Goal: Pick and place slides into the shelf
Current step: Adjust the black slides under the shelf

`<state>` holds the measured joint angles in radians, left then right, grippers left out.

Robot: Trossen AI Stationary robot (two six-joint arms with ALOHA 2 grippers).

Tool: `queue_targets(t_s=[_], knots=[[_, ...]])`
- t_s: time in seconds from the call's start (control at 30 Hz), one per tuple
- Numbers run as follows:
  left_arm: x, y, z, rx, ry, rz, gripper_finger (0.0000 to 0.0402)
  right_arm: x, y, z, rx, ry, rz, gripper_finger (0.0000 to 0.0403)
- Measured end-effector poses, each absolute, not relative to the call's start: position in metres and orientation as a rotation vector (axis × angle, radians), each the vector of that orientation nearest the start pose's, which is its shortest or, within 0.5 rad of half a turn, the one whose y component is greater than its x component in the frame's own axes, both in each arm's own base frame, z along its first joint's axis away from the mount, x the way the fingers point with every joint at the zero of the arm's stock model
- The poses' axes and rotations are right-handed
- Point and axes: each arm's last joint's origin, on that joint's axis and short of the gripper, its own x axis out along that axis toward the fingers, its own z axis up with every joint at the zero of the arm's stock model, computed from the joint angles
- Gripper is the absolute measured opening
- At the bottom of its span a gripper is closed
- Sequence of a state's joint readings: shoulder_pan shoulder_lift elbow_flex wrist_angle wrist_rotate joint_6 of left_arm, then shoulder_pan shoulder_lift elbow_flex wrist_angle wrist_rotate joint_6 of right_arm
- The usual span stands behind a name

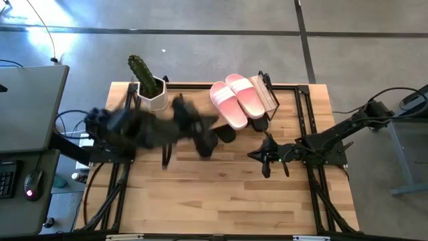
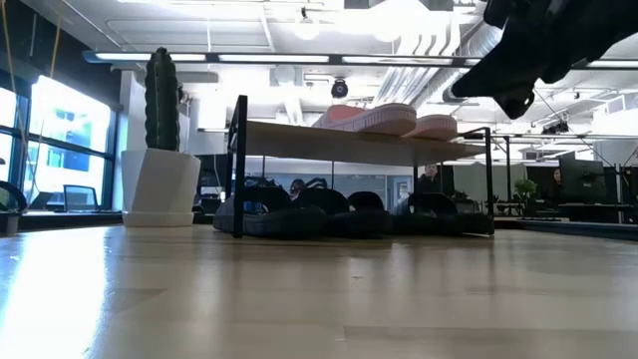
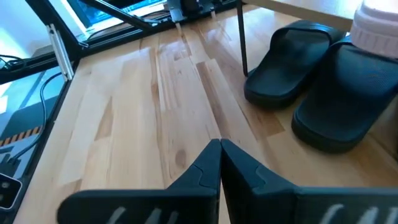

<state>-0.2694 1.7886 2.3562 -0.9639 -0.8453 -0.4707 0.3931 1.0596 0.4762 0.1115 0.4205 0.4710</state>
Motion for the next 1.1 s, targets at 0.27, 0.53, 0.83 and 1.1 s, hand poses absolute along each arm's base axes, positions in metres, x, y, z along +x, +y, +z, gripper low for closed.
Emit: queue_targets(t_s=[0.27, 0.53, 0.83, 1.1], knots=[[0.320, 0.051, 0.537, -0.331, 0.072, 0.584, 0.0012, 0.195, 0.067, 0.208, 0.266, 0.433, -0.140, 0.0000], [0.315, 0.175, 0.511, -0.409, 0.140, 0.614, 0.0012, 0.201, 0.044, 0.207, 0.284, 0.429, -0.261, 0.0000], [0.318, 0.258, 0.460, -0.470, 0.308, 0.539, 0.0012, 0.197, 0.011, 0.199, 0.229, 0.488, -0.543, 0.0000], [0.321, 0.265, 0.447, -0.382, 0.391, 0.489, 0.0012, 0.181, 0.006, 0.181, 0.059, 0.719, -0.641, 0.0000]])
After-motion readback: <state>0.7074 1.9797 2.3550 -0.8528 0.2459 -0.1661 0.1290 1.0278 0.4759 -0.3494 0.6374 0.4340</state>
